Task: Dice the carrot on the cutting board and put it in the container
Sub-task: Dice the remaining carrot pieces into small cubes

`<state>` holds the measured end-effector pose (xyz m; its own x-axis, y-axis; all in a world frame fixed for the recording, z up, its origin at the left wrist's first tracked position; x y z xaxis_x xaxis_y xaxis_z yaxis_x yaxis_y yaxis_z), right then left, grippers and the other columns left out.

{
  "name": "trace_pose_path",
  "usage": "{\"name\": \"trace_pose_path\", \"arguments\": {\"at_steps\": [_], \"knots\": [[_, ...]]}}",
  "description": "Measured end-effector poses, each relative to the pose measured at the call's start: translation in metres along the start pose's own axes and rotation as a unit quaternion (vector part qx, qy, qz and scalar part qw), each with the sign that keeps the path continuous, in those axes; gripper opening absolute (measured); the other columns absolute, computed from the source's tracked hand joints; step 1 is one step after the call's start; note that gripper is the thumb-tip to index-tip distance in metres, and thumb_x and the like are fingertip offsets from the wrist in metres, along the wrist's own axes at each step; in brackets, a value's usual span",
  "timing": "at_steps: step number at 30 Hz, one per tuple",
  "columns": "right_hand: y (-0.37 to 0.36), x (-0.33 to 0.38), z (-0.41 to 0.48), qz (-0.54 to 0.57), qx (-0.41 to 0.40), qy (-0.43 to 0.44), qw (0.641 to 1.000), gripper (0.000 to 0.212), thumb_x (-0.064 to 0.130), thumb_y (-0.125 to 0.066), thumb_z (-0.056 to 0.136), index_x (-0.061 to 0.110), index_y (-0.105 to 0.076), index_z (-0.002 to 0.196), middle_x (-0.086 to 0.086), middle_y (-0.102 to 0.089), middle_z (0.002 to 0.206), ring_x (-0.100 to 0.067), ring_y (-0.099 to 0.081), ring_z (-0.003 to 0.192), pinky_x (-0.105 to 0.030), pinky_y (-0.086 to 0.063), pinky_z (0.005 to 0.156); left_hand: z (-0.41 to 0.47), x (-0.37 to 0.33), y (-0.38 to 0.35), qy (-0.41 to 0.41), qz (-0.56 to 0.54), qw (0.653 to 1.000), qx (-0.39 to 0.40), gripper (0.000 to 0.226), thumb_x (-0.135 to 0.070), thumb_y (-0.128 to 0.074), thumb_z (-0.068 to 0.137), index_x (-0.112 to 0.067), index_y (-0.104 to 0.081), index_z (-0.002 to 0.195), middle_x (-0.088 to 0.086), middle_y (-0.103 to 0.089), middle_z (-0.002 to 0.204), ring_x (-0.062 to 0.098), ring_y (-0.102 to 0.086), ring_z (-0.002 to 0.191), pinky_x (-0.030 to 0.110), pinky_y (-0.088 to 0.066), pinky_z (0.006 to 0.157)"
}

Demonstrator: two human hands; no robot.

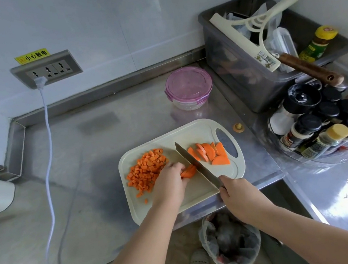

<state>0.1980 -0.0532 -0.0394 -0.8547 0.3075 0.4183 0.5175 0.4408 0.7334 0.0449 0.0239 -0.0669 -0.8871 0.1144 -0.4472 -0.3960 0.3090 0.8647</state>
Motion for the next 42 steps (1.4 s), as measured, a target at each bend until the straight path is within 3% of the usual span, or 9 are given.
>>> {"name": "trace_pose_path", "arguments": {"at_steps": [17, 23, 32, 42], "knots": [[-0.004, 0.003, -0.002, -0.021, 0.010, -0.005, 1.000, 0.031, 0.024, -0.039, 0.103, 0.021, -0.043, 0.134, 0.002, -0.062, 0.097, -0.013, -0.066, 0.082, -0.028, -0.060, 0.074, -0.005, -0.009, 0.000, -0.013, 0.016, 0.999, -0.046, 0.027, -0.030, -0.060, 0.091, -0.018, -0.062, 0.115, -0.003, -0.057, 0.116, 0.015, -0.060, 0.095, 0.023, -0.049, 0.069], [0.005, 0.003, -0.010, -0.021, -0.054, 0.008, 0.998, 0.030, 0.019, -0.033, 0.104, 0.017, -0.042, 0.132, -0.003, -0.061, 0.080, -0.018, -0.064, 0.069, -0.037, -0.057, 0.065, -0.006, -0.008, 0.000, -0.015, 0.000, 0.998, -0.054, 0.030, -0.035, -0.060, 0.091, -0.019, -0.064, 0.115, -0.005, -0.058, 0.117, 0.015, -0.061, 0.100, 0.023, -0.048, 0.074], [-0.002, 0.012, -0.017, -0.036, -0.024, 0.015, 0.999, 0.038, 0.015, -0.039, 0.101, 0.019, -0.037, 0.139, -0.004, -0.065, 0.099, -0.018, -0.067, 0.083, -0.037, -0.059, 0.075, -0.005, -0.008, -0.001, -0.003, 0.023, 0.998, -0.056, 0.024, -0.030, -0.062, 0.089, -0.016, -0.064, 0.109, -0.001, -0.060, 0.115, 0.019, -0.060, 0.103, 0.027, -0.048, 0.079], [-0.009, 0.014, -0.015, -0.059, 0.009, 0.008, 0.998, 0.047, 0.010, -0.045, 0.097, 0.014, -0.031, 0.142, -0.004, -0.065, 0.097, -0.020, -0.067, 0.083, -0.038, -0.059, 0.074, -0.006, -0.008, -0.002, -0.004, 0.021, 0.999, -0.049, 0.026, -0.032, -0.060, 0.091, -0.016, -0.063, 0.111, -0.001, -0.058, 0.117, 0.019, -0.059, 0.104, 0.026, -0.047, 0.080]]}}
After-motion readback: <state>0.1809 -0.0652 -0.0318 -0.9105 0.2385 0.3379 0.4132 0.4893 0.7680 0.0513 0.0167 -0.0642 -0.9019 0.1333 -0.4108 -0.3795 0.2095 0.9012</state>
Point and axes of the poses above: each hand's wrist, its own z-axis towards the middle knuckle, its own y-axis out of the back of the hand, x = y × z, the point moved 3 cm from there along z, towards the middle knuckle
